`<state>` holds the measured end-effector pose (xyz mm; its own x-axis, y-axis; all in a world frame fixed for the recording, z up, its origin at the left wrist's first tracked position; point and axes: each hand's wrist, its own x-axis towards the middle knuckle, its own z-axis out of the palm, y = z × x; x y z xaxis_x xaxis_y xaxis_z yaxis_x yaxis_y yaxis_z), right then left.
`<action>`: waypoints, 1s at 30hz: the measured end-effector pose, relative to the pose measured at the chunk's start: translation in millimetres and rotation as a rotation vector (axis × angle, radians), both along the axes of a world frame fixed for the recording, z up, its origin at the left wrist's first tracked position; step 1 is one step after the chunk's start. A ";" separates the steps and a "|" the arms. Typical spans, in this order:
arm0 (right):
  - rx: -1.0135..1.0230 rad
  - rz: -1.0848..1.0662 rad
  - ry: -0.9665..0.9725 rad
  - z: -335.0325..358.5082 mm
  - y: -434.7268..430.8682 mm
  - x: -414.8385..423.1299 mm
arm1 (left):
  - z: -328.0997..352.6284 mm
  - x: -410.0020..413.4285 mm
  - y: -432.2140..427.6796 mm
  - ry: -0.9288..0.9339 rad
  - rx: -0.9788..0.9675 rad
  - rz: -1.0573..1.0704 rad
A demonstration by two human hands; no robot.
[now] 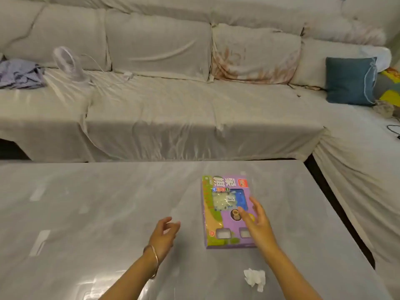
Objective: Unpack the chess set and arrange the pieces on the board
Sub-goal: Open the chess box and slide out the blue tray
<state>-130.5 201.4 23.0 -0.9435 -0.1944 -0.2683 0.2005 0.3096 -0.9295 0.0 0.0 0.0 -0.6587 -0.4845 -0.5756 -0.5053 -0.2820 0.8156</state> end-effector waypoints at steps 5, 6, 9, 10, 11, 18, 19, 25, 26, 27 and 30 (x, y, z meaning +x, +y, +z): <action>0.069 0.039 0.047 -70.6 16.1 -26.3 | -68.1 -40.2 20.5 0.042 -0.334 -0.320; 0.101 0.052 0.057 -82.3 19.0 -30.8 | -80.9 -45.1 21.9 0.060 -0.382 -0.356; 0.183 0.055 0.098 -98.5 20.8 -43.6 | -116.1 -58.8 15.9 0.038 -0.569 -0.493; 0.228 0.069 0.114 -103.7 22.1 -48.3 | -123.9 -62.5 14.6 0.051 -0.614 -0.529; 0.279 0.078 0.117 -110.8 22.7 -52.1 | -130.5 -64.4 15.3 0.071 -0.641 -0.553; 0.219 0.132 0.182 -139.7 -10.5 -35.4 | -150.0 -78.8 8.2 0.246 -0.632 -0.403; 0.213 0.121 0.191 -143.5 -16.0 -29.9 | -148.4 -76.6 4.3 0.306 -0.586 -0.365; -0.038 0.105 0.038 -126.4 -31.4 20.5 | -138.5 -24.3 -13.9 0.328 -0.574 -0.347; -0.094 0.142 0.005 -124.3 -30.9 32.4 | -136.9 -9.0 -17.4 0.316 -0.560 -0.333; -0.141 0.189 -0.021 -124.5 -30.2 44.2 | -137.6 7.7 -22.1 0.305 -0.554 -0.313; -0.220 0.294 -0.114 -119.7 -25.1 81.5 | -140.7 60.7 -30.0 0.265 -0.606 -0.266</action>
